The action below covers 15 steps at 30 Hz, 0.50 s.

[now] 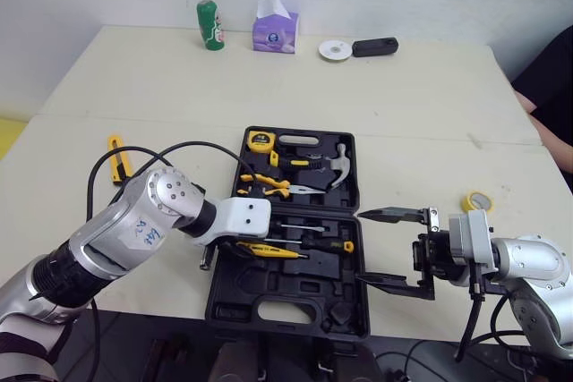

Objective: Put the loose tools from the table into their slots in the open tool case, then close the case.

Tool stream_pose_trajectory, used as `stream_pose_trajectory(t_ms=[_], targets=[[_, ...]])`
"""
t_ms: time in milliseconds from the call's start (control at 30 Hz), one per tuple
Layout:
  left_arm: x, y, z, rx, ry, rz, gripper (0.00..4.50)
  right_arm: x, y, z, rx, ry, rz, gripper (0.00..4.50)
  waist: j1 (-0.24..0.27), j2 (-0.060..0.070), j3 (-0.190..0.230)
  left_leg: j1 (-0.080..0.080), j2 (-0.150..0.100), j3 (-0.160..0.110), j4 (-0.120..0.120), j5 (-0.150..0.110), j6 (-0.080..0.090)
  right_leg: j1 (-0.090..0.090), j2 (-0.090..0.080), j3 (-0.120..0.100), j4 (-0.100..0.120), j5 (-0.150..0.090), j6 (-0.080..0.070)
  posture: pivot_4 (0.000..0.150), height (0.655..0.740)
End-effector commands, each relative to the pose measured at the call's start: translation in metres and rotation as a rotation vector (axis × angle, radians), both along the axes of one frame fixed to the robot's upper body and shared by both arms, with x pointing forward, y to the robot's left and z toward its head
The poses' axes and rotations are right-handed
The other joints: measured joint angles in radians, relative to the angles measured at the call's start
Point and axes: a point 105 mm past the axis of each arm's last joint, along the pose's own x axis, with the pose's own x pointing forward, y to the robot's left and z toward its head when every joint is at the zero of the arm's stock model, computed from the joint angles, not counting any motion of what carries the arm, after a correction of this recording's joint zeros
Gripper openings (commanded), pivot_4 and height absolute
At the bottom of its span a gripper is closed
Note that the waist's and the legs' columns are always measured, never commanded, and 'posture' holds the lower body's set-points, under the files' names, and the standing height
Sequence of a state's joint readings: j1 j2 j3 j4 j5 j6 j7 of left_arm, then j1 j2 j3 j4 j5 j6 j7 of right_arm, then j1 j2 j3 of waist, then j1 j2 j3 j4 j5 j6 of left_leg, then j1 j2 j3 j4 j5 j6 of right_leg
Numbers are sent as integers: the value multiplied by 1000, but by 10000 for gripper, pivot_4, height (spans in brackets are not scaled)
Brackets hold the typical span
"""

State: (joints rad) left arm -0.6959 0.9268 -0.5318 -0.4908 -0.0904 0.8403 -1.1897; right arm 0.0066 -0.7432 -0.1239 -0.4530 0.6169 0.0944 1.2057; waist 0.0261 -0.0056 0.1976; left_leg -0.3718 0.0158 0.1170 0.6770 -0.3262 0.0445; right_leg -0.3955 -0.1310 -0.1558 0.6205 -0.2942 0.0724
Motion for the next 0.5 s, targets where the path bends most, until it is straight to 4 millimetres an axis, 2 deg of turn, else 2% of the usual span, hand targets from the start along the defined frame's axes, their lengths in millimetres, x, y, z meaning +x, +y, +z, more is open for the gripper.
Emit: stream_pose_trajectory(t_ms=[33, 500], targets=[[3, 4, -8, 45, -2, 12, 4951, -5, 6, 9, -1, -51, 29, 45000, 0, 0, 0, 0, 0, 0, 1, 0, 0, 0, 0, 0, 0, 0, 0, 1500, 7400], [5, 3, -9, 59, -41, 1, 4951, -4, 11, 8, 7, -59, 33, 45000, 0, 0, 0, 1, 0, -1, 3, -1, 1, 1, -1, 0, 0, 0, 0, 1500, 7400]])
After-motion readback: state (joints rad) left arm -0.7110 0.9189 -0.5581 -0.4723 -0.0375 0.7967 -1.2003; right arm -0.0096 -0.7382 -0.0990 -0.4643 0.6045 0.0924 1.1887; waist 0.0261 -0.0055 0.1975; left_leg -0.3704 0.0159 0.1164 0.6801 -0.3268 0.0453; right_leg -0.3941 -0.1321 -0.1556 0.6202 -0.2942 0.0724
